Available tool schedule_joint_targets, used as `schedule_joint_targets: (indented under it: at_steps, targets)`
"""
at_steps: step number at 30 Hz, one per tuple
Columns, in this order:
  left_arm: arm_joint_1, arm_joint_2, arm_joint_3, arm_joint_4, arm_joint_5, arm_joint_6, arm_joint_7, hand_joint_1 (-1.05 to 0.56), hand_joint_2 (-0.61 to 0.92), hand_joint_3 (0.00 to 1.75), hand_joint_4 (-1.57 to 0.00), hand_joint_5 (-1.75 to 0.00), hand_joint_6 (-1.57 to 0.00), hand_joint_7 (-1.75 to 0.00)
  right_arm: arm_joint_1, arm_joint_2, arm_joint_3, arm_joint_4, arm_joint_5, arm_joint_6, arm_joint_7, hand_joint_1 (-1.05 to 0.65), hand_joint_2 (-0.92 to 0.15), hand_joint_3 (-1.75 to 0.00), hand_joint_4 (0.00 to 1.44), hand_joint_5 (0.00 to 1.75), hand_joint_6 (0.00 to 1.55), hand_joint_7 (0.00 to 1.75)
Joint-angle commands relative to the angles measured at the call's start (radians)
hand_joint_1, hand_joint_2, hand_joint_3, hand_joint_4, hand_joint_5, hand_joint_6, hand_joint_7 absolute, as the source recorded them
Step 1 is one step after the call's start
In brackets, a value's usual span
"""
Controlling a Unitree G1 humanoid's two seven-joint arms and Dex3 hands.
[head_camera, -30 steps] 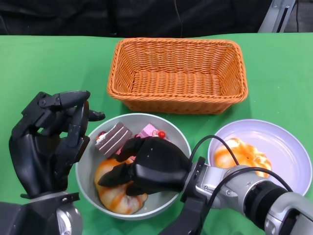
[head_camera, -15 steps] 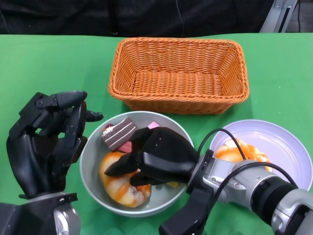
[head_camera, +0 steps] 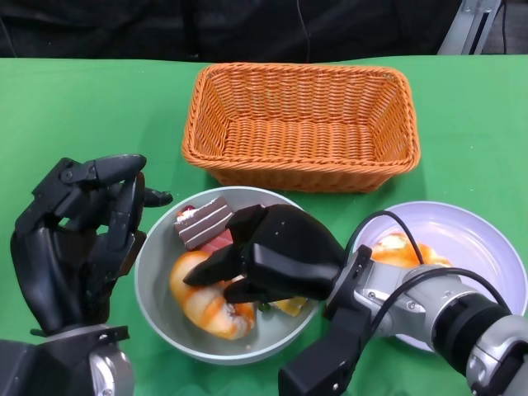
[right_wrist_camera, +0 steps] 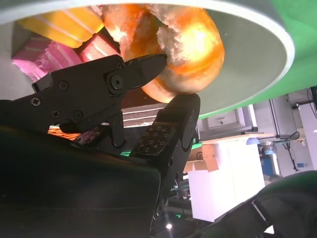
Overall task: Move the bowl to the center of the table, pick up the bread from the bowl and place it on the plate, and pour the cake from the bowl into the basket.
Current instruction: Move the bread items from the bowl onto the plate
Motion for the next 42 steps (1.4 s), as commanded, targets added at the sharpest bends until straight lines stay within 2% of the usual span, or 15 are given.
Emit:
schedule_joint_targets:
  at_steps: [1,9,11,15,22,24,26,35,40,42]
  targets:
    - [-0.008,0.012,0.010,0.010,0.006,-0.020,-0.003,-0.16,0.92,0.36,-0.83,-1.20,-0.99,-0.65,0.002,-0.014,-0.025,0.006,0.022,-0.012,-0.028,-0.18,-0.91,0.00,0.65,1.59,0.74,1.01]
    - [-0.012,0.010,0.024,0.016,0.031,-0.030,0.009,-0.16,0.92,0.38,-0.84,-1.20,-1.00,-0.65,0.006,-0.030,-0.046,0.004,0.020,-0.028,-0.048,-0.16,-0.91,-0.01,0.67,1.57,0.73,1.03]
    - [-0.015,0.010,0.028,0.019,0.035,-0.032,0.013,-0.16,0.92,0.38,-0.84,-1.20,-1.00,-0.66,0.006,-0.035,-0.048,0.004,0.020,-0.030,-0.056,-0.18,-0.92,-0.02,0.72,1.44,0.78,0.88]
    - [-0.015,0.010,0.033,0.022,0.034,-0.032,0.011,-0.16,0.92,0.40,-0.84,-1.20,-1.00,-0.66,0.003,-0.044,-0.048,0.006,0.019,-0.034,-0.070,-0.19,-0.90,0.00,0.77,1.30,0.93,0.56]
    - [-0.019,0.014,0.042,0.035,0.031,-0.036,0.007,-0.15,0.92,0.39,-0.85,-1.19,-1.00,-0.67,0.000,-0.061,-0.055,0.001,0.022,-0.042,-0.068,-0.21,-0.89,0.00,0.81,1.15,0.99,0.38]
    - [-0.019,0.016,0.044,0.040,0.031,-0.038,0.003,-0.16,0.92,0.38,-0.86,-1.18,-1.00,-0.67,0.000,-0.064,-0.058,0.000,0.027,-0.047,-0.068,-0.21,-0.90,0.00,0.81,1.17,1.01,0.35]
    - [-0.020,0.018,0.045,0.044,0.033,-0.043,0.003,-0.16,0.92,0.38,-0.86,-1.18,-1.00,-0.67,0.001,-0.066,-0.065,-0.004,0.030,-0.047,-0.072,-0.22,-0.90,0.00,0.77,1.27,1.03,0.33]
    - [-0.022,0.026,0.052,0.049,0.020,-0.039,-0.002,-0.16,0.92,0.35,-0.87,-1.17,-1.01,-0.65,0.008,-0.090,-0.110,-0.009,0.072,-0.100,-0.058,-0.19,-0.89,0.00,0.84,1.12,1.07,0.26]
    - [-0.027,0.028,0.057,0.058,0.017,-0.047,-0.001,-0.16,0.92,0.35,-0.87,-1.16,-1.01,-0.64,0.017,-0.094,-0.147,-0.010,0.116,-0.139,-0.034,-0.18,-0.89,0.00,0.83,1.11,1.06,0.26]
    - [-0.027,0.028,0.057,0.058,0.019,-0.045,0.000,-0.17,0.92,0.35,-0.87,-1.16,-1.01,-0.64,0.019,-0.095,-0.156,-0.013,0.122,-0.143,-0.031,-0.15,-0.91,0.00,0.82,1.17,1.07,0.27]
